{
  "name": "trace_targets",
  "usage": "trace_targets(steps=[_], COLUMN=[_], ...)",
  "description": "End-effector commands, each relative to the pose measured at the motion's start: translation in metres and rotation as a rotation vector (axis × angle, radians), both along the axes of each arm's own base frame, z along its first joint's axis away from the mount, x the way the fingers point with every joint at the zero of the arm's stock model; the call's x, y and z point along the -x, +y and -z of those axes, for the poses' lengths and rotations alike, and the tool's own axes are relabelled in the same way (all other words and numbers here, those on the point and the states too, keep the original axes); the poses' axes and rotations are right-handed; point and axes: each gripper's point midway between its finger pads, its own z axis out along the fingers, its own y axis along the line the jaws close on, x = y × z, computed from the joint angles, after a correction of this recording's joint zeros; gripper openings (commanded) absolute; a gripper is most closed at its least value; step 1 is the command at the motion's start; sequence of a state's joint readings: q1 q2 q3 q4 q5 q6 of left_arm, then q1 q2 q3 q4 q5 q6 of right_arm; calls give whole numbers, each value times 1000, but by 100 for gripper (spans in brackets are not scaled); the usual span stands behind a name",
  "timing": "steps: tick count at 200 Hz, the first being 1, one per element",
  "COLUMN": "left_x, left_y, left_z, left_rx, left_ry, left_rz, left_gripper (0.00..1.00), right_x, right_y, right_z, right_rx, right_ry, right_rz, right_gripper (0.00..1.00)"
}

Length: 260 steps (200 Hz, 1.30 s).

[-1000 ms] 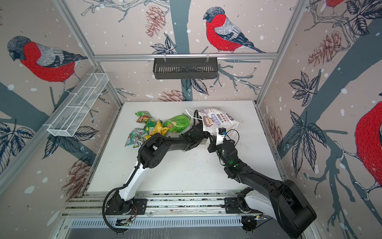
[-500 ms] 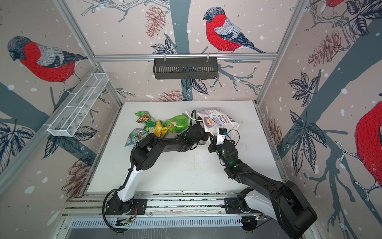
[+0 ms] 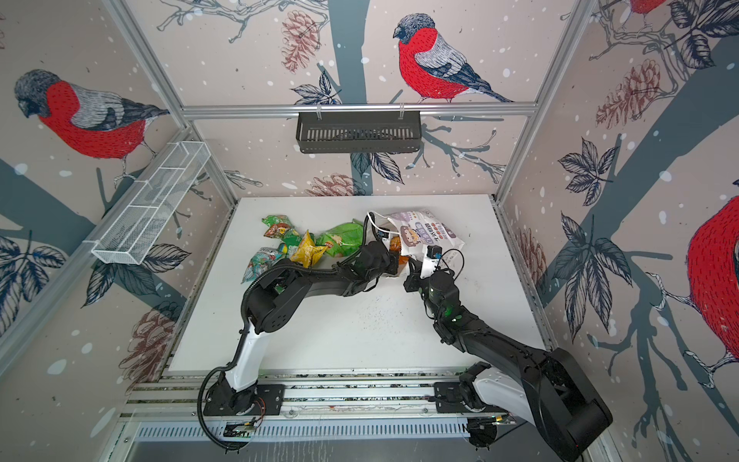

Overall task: Take the snacks out of the paper bag
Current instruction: Pick up the snack from the paper bag.

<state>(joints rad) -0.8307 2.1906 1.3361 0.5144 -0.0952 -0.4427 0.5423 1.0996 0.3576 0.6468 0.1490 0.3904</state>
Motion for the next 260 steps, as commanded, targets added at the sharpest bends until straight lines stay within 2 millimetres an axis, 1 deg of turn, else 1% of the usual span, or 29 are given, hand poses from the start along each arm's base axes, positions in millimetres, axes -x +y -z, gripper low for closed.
trace_targets(steps=[1,36,79,101,136,173,218,236,241,243,260], left_x=[1,8,20,26,28,32,38,44,45,48,60], left_y=[-3,1,7,12,26,35,46,49,49,51,63], left_z=[-14,-20,-16,-21,-36,-53,-74,-84,-91,-88,-99], left_rx=[31,17,10,12,-6,-9,15,30,46,43,95], left_ry=[-32,-54,-52,-72,-119,-152,-188,-202,-217,-217,-259], left_rz=[24,32,40,49,24,15,2,14,22,27,30], left_gripper=[0,0,0,0,0,0,0,0,0,0,0], right_x=[-4,-8,-13,-13,-11,-8,-4,-4,-4,-4,-4], right_y=[-6,-12,-17,-21,-26,-30,-32,-33,-33,-33,-33], right_z=[-5,-7,-7,-7,-5,4,11,10,10,10,7], right_rx=[-8,-44,-76,-89,-93,-87,-81,-88,-88,-88,-89], right_ry=[3,7,17,24,34,55,67,66,66,66,57], right_rz=[38,63,77,90,106,112,106,109,110,109,108], right_gripper=[0,0,0,0,0,0,0,0,0,0,0])
